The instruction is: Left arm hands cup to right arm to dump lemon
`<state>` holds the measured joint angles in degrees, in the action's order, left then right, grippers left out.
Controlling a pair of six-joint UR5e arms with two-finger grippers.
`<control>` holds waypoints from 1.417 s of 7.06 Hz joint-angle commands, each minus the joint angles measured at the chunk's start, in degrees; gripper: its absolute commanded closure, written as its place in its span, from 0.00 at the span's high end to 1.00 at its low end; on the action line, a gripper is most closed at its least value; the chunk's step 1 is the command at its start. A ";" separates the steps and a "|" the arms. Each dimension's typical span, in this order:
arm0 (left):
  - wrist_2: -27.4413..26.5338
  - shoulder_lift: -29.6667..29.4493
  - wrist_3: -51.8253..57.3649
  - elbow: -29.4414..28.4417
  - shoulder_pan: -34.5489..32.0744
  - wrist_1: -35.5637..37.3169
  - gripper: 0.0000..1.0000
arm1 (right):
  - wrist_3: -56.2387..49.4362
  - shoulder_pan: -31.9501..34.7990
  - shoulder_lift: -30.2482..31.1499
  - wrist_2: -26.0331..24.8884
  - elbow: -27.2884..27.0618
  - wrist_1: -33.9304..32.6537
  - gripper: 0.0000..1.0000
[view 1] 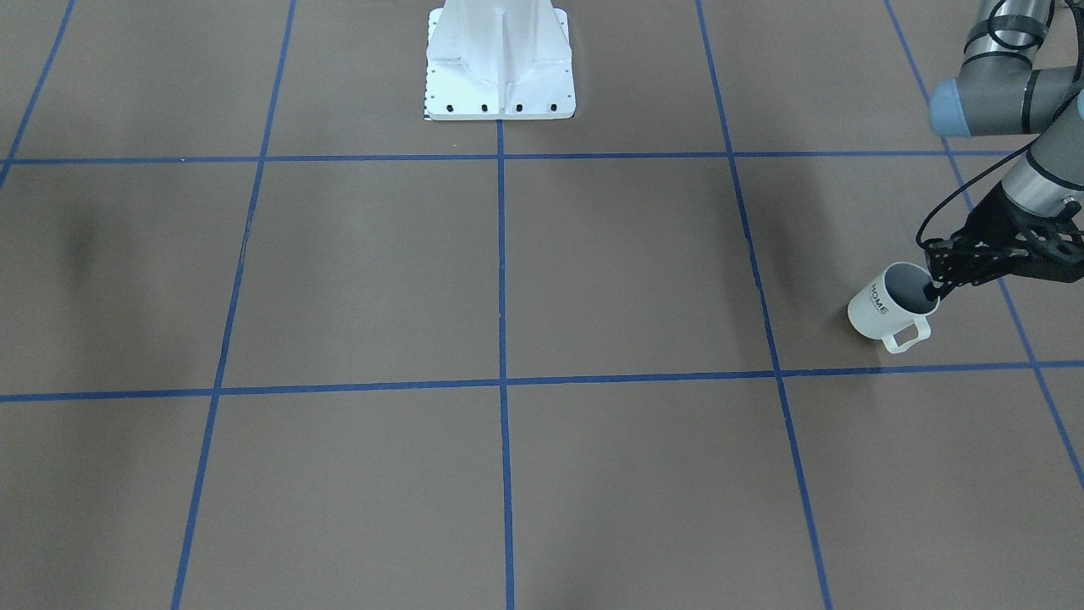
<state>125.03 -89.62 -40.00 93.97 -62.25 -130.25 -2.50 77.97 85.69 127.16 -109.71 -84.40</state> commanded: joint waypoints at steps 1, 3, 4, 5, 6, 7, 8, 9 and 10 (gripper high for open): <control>3.89 -0.47 0.10 7.06 -2.25 6.12 0.00 | -0.05 -0.10 -0.09 0.01 0.11 3.69 1.00; 4.07 -4.48 0.09 12.10 -8.98 14.11 0.00 | -0.67 -6.83 -3.93 -0.60 3.07 15.07 1.00; 4.08 -8.34 -0.77 12.02 -9.21 17.46 0.00 | -0.14 -10.00 -6.56 -0.51 5.71 19.57 1.00; 4.08 -11.78 -1.13 11.50 -9.21 18.53 0.00 | 3.34 -12.47 -7.98 -0.95 7.13 23.80 0.97; 4.34 -15.29 -5.48 10.80 -9.12 19.76 0.00 | 8.77 -13.71 -9.13 -2.43 7.84 29.41 0.97; 4.34 -19.85 -12.92 9.84 -8.69 20.39 0.00 | 13.26 -17.47 -10.10 -8.01 8.19 35.47 0.98; 4.25 -23.38 -19.87 9.22 -6.51 20.39 0.00 | 15.57 -22.29 -11.93 -15.99 8.98 39.44 0.98; 4.17 -27.50 -23.86 6.86 -4.13 20.39 0.00 | 20.47 -27.21 -16.56 -23.81 10.82 40.09 0.98; 3.90 -29.98 -25.72 5.18 -2.72 20.22 0.00 | 23.56 -32.22 -20.70 -31.98 12.40 40.19 0.98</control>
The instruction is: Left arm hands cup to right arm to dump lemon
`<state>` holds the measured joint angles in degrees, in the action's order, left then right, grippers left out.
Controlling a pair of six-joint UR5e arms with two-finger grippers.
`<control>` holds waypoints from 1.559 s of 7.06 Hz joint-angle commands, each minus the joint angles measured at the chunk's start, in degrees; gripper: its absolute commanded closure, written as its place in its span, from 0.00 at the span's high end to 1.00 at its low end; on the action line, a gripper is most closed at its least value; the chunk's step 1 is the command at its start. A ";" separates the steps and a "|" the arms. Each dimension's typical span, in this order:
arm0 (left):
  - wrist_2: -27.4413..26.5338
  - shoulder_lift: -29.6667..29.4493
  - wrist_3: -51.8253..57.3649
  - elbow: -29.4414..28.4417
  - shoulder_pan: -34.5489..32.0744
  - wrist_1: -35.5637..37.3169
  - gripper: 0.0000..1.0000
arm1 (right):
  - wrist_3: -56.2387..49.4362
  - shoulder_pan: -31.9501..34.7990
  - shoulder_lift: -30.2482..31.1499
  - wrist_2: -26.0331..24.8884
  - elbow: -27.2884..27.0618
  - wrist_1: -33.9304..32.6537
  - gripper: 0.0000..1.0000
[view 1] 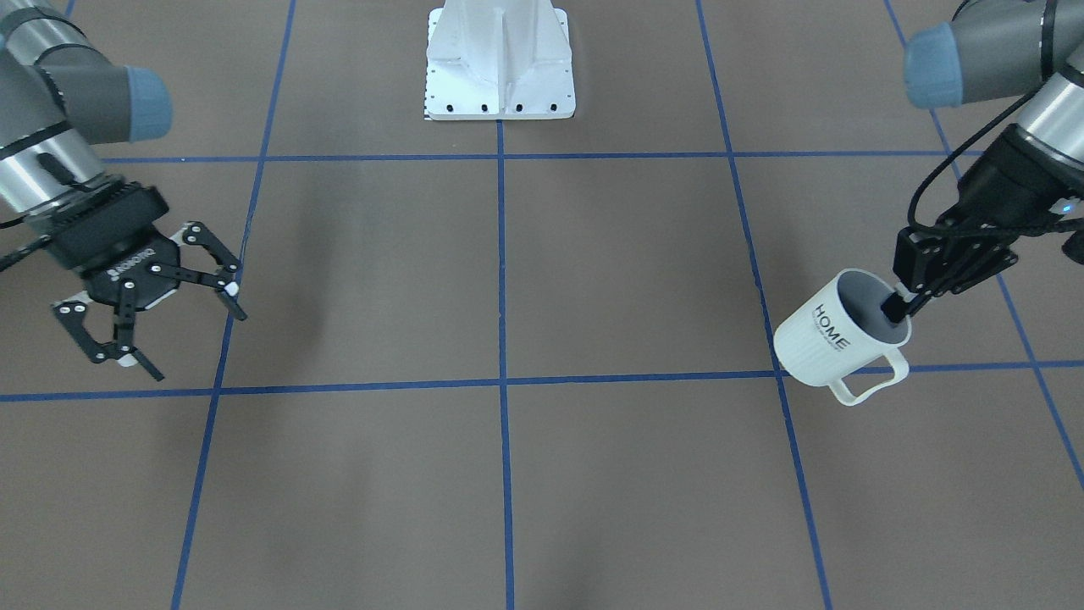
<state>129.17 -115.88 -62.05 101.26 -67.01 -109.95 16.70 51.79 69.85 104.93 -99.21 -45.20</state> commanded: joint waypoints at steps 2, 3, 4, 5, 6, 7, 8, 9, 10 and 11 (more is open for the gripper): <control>-0.76 -12.14 -11.39 -7.19 6.35 -0.35 0.00 | 7.46 -13.10 -8.84 -21.65 4.28 4.83 0.98; -3.64 -14.35 -12.73 -9.13 8.63 -0.53 0.00 | 7.47 -15.56 -9.98 -24.57 6.47 9.74 0.98; -5.58 -17.33 -15.35 -11.07 10.48 -0.62 0.00 | 7.47 -17.67 -12.08 -29.21 9.53 12.83 0.98; -5.95 -19.28 -17.21 -12.56 11.54 -0.62 0.00 | 7.47 -19.00 -16.02 -31.95 12.87 12.95 0.98; -6.04 -20.25 -17.57 -13.28 11.64 -0.62 0.00 | 7.47 -19.53 -17.45 -32.59 14.03 12.86 0.97; -6.04 -20.52 -18.27 -13.46 11.64 -0.53 0.00 | 7.38 -20.06 -17.46 -34.34 13.96 12.86 0.96; -6.04 -20.96 -18.46 -13.63 12.51 -0.53 0.00 | 7.03 -20.85 -17.55 -36.44 13.87 12.69 0.96; -6.65 -21.05 -18.89 -13.63 13.04 -0.53 0.00 | 6.59 -20.94 -17.47 -36.90 13.70 12.69 0.96; -6.83 -21.14 -18.90 -13.63 13.74 -0.53 0.00 | 5.02 -21.47 -17.81 -36.99 13.61 12.69 0.95; -7.61 -21.40 -18.90 -13.63 14.44 -0.53 0.00 | 2.92 -21.47 -17.90 -36.99 13.69 12.69 0.95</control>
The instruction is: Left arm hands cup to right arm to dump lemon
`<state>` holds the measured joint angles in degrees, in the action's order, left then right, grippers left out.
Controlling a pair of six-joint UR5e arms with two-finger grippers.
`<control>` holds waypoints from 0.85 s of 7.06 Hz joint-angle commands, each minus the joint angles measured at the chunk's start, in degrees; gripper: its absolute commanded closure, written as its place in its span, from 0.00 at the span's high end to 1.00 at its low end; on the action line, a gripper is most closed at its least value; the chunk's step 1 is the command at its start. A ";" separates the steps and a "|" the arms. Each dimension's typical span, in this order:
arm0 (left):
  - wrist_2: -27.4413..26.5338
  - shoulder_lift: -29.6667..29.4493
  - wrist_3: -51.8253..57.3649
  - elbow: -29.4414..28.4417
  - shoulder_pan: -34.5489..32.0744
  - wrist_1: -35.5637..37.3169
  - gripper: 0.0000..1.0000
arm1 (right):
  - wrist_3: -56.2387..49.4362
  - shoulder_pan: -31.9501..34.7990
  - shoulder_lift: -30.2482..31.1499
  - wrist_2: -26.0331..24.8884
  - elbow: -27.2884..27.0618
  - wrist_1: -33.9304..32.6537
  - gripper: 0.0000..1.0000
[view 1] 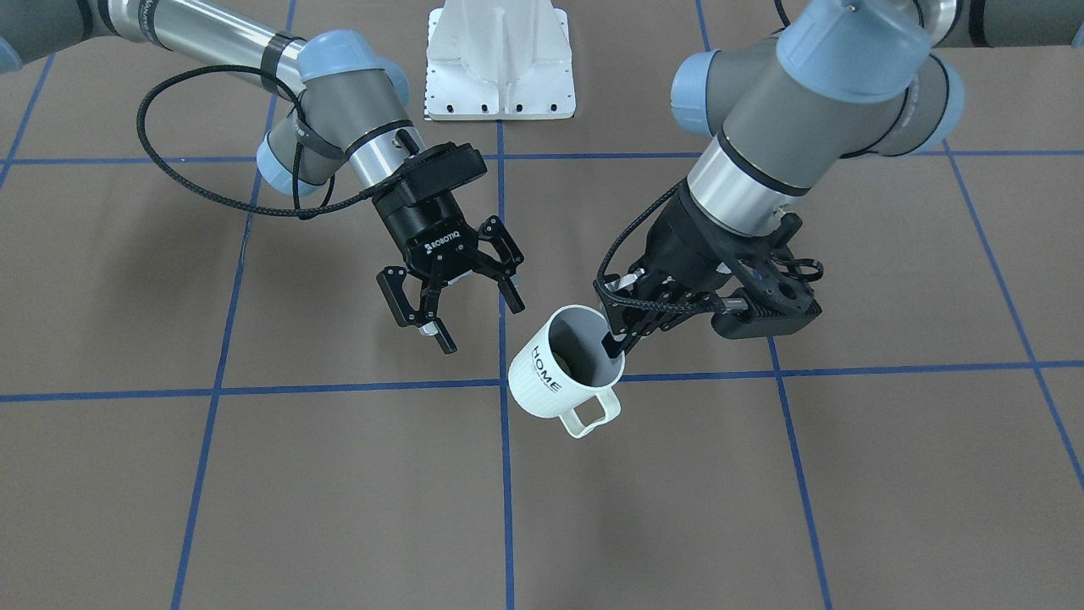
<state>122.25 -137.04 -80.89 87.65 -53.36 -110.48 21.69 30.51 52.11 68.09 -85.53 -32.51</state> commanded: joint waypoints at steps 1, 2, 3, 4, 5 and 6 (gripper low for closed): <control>-1.13 -0.25 -0.14 -0.02 1.24 0.00 0.00 | -2.35 -0.28 -0.17 -0.15 -0.16 0.00 0.96; -1.48 -0.25 -0.15 -0.02 1.77 0.00 0.00 | -2.44 -0.37 -0.17 -0.15 -0.16 0.00 0.98; -2.09 -0.25 -0.15 0.07 2.21 0.00 0.00 | -2.44 -0.63 -0.26 -0.15 -0.16 0.00 0.98; -2.36 -0.25 -0.15 0.07 2.65 0.00 0.00 | -2.44 -0.72 -0.34 -0.15 -0.16 0.00 0.98; -2.36 -0.25 -0.15 0.07 3.00 0.00 0.00 | -2.44 -0.81 -0.26 -0.15 -0.16 0.00 0.98; -2.45 -0.25 -0.15 0.16 3.26 -0.09 0.00 | -2.44 -0.89 -0.34 -0.15 -0.16 0.00 0.98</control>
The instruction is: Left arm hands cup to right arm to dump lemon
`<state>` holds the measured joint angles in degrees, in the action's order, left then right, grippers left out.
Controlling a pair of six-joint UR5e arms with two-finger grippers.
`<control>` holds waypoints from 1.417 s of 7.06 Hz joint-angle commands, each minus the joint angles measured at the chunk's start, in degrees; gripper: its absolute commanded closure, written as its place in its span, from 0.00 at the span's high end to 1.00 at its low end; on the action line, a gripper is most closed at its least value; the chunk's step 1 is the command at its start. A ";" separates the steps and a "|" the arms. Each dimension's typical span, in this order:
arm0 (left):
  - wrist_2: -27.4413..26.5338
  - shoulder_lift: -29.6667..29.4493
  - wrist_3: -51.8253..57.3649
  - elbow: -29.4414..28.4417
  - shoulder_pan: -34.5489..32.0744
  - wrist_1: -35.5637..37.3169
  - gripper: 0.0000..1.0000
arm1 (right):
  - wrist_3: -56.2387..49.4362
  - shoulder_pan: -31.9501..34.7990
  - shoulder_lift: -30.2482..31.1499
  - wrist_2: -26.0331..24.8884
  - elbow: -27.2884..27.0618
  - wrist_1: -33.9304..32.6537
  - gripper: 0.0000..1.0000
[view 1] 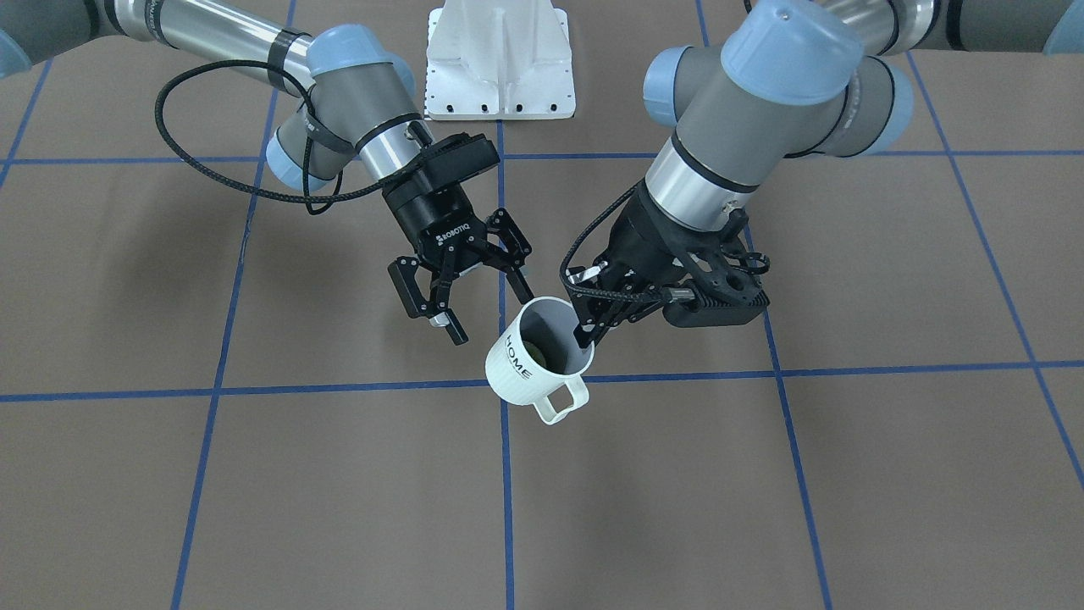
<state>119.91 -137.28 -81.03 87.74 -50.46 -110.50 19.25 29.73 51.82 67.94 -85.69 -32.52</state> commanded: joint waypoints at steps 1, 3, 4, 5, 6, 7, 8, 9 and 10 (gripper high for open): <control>-0.46 0.00 0.00 0.15 0.98 -0.07 0.00 | 0.00 -0.20 0.03 0.00 0.00 0.00 0.98; -1.17 -0.09 -0.09 0.42 1.68 -0.07 0.00 | 0.00 -0.20 0.03 0.00 0.09 0.00 0.98; -1.17 -0.09 -0.52 0.59 1.77 -0.15 0.00 | 0.00 -0.20 0.03 0.00 0.17 0.00 0.98; -1.17 -0.18 -0.96 0.77 1.77 -0.15 0.00 | 0.00 -0.20 0.03 0.00 0.26 0.00 0.98; -1.17 -0.18 -1.40 1.12 2.03 -0.15 0.00 | 0.00 -0.20 0.12 -1.31 0.26 0.00 0.98; -1.34 -0.18 -1.76 1.47 2.30 -0.07 0.00 | 0.00 -0.29 0.12 -1.41 0.26 0.00 0.98; -1.61 -0.18 -2.19 1.56 2.30 -0.07 0.00 | 0.00 -0.29 0.12 -1.49 0.26 0.00 0.98; -1.61 -0.26 -2.72 1.65 2.82 -0.07 0.00 | 0.00 -0.29 0.03 -1.49 0.26 0.00 0.98; -1.70 -0.35 -2.81 2.00 3.09 -0.07 0.00 | 0.00 -0.29 0.12 -1.49 0.26 0.00 0.98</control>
<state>118.31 -137.55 -83.56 89.43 -47.75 -110.57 19.25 29.45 51.91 66.47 -85.43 -32.52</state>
